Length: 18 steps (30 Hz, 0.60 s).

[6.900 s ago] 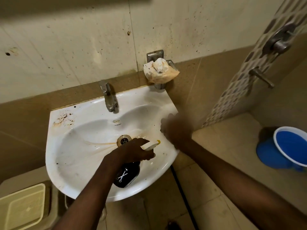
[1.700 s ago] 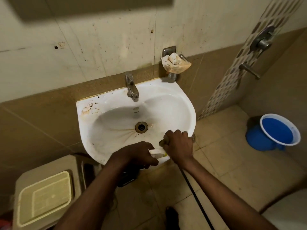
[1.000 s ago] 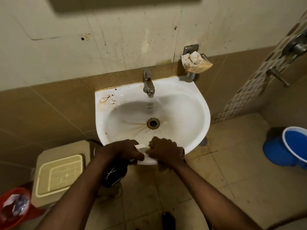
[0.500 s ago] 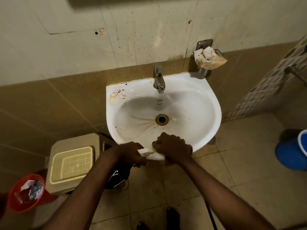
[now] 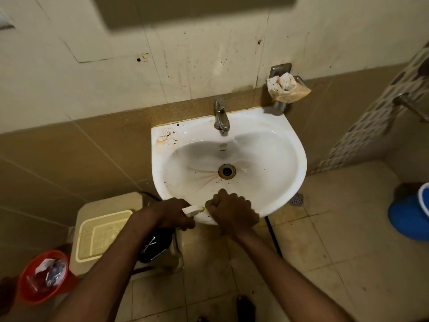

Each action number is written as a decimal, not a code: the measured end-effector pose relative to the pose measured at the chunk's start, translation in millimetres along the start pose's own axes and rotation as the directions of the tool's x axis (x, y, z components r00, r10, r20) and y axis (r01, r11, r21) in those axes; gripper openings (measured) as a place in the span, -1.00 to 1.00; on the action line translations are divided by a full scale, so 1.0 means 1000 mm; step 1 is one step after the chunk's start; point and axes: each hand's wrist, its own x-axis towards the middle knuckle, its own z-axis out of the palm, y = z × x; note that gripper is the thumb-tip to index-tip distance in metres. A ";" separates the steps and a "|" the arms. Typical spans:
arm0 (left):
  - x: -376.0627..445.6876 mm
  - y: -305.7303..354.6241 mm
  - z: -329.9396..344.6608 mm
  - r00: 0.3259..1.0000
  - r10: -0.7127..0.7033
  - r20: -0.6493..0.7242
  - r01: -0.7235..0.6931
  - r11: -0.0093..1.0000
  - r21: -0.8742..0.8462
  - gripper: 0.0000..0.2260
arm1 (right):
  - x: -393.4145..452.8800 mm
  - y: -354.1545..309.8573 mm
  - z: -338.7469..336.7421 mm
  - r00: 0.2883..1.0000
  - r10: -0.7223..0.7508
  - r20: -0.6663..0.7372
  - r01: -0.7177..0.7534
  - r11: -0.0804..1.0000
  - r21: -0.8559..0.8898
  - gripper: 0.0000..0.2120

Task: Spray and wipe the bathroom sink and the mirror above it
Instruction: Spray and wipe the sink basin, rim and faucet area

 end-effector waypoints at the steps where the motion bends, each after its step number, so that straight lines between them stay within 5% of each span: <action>1: -0.001 0.002 -0.001 1.000 0.006 -0.002 -0.006 1.000 -0.007 -0.88 | 0.003 0.017 -0.006 1.000 0.015 -0.024 -0.017 0.996 -0.088 -0.69; 6: -0.002 0.001 -0.004 0.994 0.095 0.044 -0.096 0.995 0.011 -0.85 | 0.024 0.068 -0.018 0.967 0.172 -0.187 -0.235 0.885 -0.401 -0.78; 10: 0.000 -0.022 -0.014 0.992 0.119 0.044 -0.122 0.991 0.062 -0.88 | 0.011 -0.010 0.021 0.962 0.239 -0.130 -0.262 0.944 -0.200 -0.74; 13: -0.002 -0.036 -0.026 0.990 0.128 0.065 -0.135 0.985 0.107 -0.84 | 0.002 -0.063 0.039 0.932 0.249 -0.263 -0.255 0.967 0.014 -0.76; 16: -0.002 -0.039 -0.026 0.979 0.181 0.098 -0.193 0.973 0.126 -0.79 | -0.002 -0.038 0.036 0.886 0.296 -0.357 -0.340 0.938 -0.066 -0.78; 18: 0.003 -0.041 -0.016 0.969 0.234 0.077 -0.239 0.968 0.075 -0.95 | -0.004 -0.009 0.031 0.817 0.337 -0.469 -0.430 0.897 -0.105 -0.78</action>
